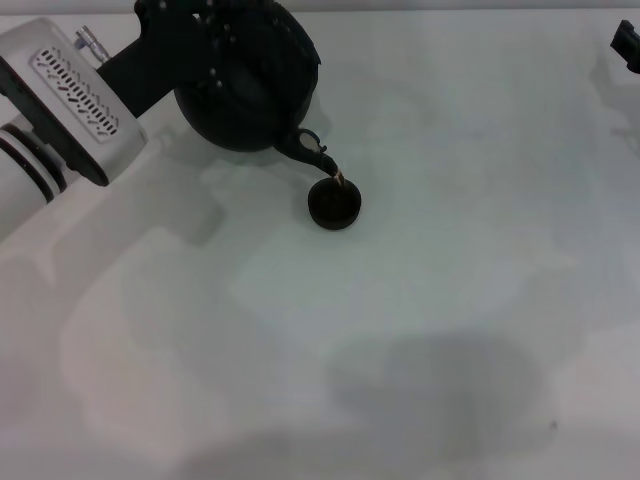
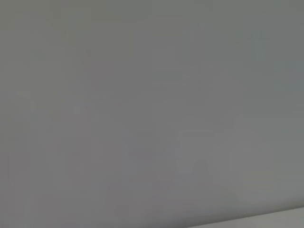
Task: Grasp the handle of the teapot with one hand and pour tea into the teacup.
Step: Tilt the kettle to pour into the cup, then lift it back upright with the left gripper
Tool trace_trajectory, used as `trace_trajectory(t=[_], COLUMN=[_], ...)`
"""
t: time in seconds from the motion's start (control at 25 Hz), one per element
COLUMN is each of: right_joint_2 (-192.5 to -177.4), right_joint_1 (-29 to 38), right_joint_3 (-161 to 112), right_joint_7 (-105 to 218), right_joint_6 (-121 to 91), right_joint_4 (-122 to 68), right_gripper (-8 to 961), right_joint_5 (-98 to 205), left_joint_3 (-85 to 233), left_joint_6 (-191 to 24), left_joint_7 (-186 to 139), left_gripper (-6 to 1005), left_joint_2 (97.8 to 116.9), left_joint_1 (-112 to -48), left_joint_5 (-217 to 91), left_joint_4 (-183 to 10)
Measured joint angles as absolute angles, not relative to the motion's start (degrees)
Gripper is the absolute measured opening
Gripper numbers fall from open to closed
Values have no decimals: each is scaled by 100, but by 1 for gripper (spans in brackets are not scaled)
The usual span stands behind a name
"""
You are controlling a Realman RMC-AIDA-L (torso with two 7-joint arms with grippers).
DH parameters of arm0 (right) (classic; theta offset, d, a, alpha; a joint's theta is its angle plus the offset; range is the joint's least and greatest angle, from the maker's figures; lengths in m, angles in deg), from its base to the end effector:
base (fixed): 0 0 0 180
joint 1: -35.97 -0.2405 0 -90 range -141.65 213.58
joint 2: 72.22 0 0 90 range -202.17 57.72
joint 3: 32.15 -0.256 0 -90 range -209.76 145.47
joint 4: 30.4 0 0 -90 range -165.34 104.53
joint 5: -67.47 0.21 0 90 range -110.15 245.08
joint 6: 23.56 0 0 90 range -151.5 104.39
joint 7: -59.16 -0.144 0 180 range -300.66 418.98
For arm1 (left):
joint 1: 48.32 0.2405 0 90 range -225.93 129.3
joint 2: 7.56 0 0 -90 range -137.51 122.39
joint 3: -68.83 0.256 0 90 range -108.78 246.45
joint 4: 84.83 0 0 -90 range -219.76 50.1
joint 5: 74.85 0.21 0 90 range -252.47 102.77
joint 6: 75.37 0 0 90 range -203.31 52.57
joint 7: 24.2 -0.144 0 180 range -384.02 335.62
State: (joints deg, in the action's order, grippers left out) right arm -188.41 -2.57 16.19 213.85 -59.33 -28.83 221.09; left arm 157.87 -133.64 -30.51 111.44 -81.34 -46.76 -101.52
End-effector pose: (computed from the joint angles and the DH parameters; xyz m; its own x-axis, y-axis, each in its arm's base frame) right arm 0.3625 0.4011 0.0095 0.5451 -0.3122 -0.7781 -0.7984 0.0899 -0.5954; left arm -0.2419 0.3796 -0.0490 0.9030 -0.4019 0.1517 -0.0749 -0.4951 -0.8656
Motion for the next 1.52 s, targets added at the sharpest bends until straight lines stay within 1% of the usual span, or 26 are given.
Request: trace_trajectory(t=[0.88, 1.52], right_joint_2=[-18842, -18841], right_joint_1=[-259, -255], right_joint_3=[1619, 1619], right_joint_7=[21315, 21313], right_joint_6=[-5907, -5906], right_joint_4=[-2883, -2953], right_gripper=[812, 812], right_joint_5=[22122, 22128], left_joint_3=[15986, 15977], left_joint_6=[-13183, -13198], left_joint_7=[-3145, -1839], left_gripper=[82, 81], left_joint_2=[11141, 11162], left_joint_1=[-8105, -7988], left_joint_5=[-4713, -4774], left_joint_4=[-10281, -10284])
